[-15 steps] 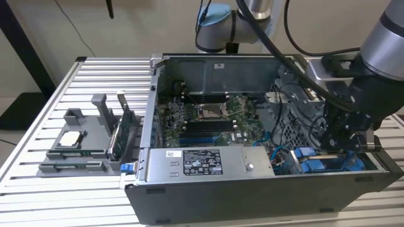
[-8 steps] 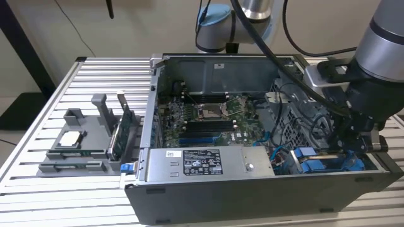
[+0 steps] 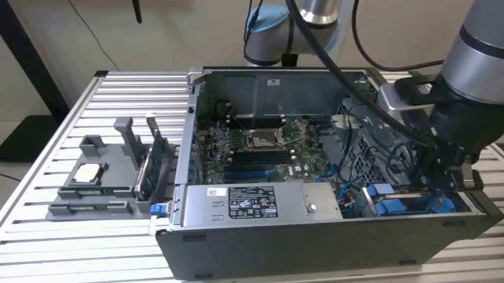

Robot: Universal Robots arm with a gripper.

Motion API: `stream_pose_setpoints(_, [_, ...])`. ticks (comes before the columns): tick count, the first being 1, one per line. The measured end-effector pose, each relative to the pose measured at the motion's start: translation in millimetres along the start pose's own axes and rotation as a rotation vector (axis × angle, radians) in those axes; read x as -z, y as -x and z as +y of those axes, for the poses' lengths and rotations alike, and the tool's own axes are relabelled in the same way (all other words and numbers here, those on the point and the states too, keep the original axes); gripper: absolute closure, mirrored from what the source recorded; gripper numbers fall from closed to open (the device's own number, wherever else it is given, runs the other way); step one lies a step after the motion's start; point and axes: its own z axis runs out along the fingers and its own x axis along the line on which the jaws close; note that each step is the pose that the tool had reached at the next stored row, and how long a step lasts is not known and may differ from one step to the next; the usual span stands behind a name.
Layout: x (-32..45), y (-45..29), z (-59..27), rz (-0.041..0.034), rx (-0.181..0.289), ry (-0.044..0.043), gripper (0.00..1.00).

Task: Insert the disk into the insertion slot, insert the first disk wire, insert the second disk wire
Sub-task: 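Insert the second disk wire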

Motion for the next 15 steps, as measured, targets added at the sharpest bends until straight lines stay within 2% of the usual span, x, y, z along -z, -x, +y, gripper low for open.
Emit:
stream_pose_setpoints(5, [0.8, -0.9, 7.6, -0.0008, 0.0, -0.0049, 0.84])
stream_pose_setpoints(8, [0.1, 0.7, 8.5, -0.0013, 0.001, -0.0091, 0.84])
stream_pose_setpoints(15, [-3.4, 2.1, 12.4, -0.0044, 0.003, -0.0288, 0.84])
